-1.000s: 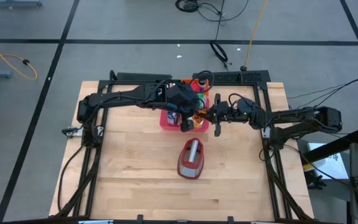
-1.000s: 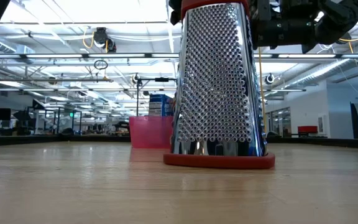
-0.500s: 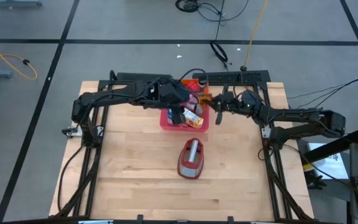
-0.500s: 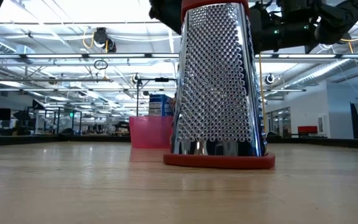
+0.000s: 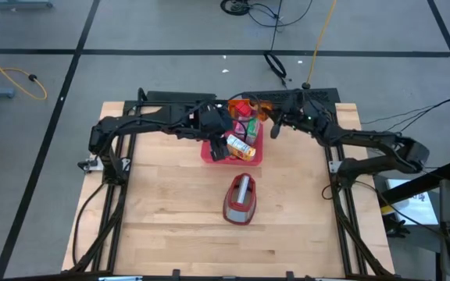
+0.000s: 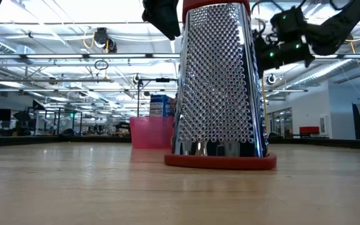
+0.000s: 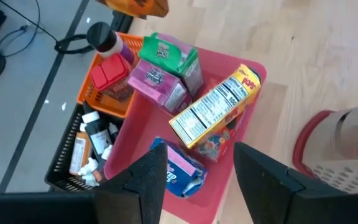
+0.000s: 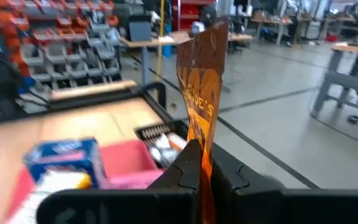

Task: Pick & Place Kitchen Items
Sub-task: Put the orange seasoning pack into orange basket

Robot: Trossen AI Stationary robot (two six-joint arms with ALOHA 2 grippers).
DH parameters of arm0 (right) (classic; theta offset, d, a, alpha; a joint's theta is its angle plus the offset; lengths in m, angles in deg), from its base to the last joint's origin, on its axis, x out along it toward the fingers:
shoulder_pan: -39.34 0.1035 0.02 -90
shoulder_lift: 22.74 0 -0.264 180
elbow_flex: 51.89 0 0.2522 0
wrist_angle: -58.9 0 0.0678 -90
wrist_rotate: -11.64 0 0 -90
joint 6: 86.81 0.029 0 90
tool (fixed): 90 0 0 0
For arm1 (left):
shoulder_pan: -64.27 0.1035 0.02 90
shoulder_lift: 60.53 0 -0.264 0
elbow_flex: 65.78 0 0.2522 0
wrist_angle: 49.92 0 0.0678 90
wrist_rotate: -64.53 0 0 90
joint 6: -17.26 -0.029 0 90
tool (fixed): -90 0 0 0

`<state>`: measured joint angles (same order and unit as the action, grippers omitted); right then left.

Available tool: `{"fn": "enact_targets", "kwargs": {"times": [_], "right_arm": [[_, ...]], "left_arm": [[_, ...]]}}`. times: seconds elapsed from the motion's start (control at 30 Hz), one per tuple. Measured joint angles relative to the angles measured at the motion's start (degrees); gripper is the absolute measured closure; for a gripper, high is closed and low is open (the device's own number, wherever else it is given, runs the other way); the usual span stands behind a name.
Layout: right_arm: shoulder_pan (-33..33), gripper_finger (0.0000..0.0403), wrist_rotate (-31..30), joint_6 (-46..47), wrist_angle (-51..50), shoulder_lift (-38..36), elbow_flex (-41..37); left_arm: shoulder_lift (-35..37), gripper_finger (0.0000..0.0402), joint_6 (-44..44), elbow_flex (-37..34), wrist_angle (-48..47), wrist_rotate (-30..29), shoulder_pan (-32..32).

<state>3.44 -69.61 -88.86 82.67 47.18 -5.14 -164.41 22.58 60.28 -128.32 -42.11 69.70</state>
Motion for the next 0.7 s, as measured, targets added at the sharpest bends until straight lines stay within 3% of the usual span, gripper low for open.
{"fn": "enact_targets", "kwargs": {"times": [0.33,0.7], "right_arm": [[-3.61,0.0403,0.28,-0.61,6.26,11.56,-0.02],[-4.23,0.0403,2.07,1.09,21.70,23.69,0.38]], "left_arm": [[-0.01,0.0215,-0.32,-2.91,1.77,-0.04,0.02],[0.01,0.0215,-1.11,-3.55,2.92,-0.44,0.02]]}}
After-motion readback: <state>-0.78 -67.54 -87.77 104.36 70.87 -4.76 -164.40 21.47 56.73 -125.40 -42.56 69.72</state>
